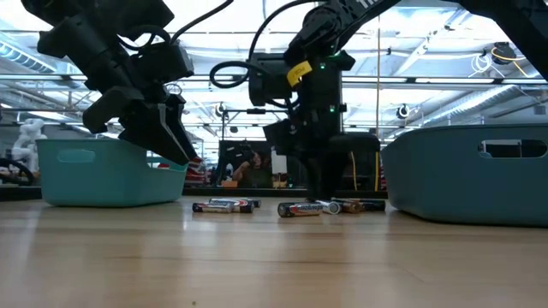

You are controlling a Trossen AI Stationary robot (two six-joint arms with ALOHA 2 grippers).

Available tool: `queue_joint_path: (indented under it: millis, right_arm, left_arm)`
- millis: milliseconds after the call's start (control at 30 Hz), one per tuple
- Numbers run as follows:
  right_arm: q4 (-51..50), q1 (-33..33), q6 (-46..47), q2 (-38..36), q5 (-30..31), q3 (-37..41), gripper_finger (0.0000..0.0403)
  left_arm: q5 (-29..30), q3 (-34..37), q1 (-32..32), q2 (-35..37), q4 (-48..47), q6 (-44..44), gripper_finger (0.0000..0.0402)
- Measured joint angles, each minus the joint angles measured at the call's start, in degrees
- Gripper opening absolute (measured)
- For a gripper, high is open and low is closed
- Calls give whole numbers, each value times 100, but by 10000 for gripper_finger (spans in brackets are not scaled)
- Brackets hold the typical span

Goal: Sort batteries
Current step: Put the black battery into the blue bin

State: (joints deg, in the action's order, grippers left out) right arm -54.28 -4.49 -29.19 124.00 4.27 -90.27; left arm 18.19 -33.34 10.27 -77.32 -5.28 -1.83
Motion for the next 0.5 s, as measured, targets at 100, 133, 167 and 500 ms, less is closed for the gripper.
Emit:
queue_joint_path:
  millis: [100, 133, 167, 500]
  right_arm:
    - [-22, 4, -2, 73, 35, -7, 20]
    - [-22, 2, 0, 65, 37, -5, 20]
    - [-26, 2, 4, 28, 45, -3, 20]
    - [-776, -38, 785, -1557, 444, -129, 20]
  left_arm:
    - [0, 0, 2, 0, -18, -2, 185]
    - [0, 0, 2, 0, -25, -2, 185]
    - [-1, -3, 2, 0, -45, 0, 185]
    - [-44, -4, -3, 0, -3, 4, 185]
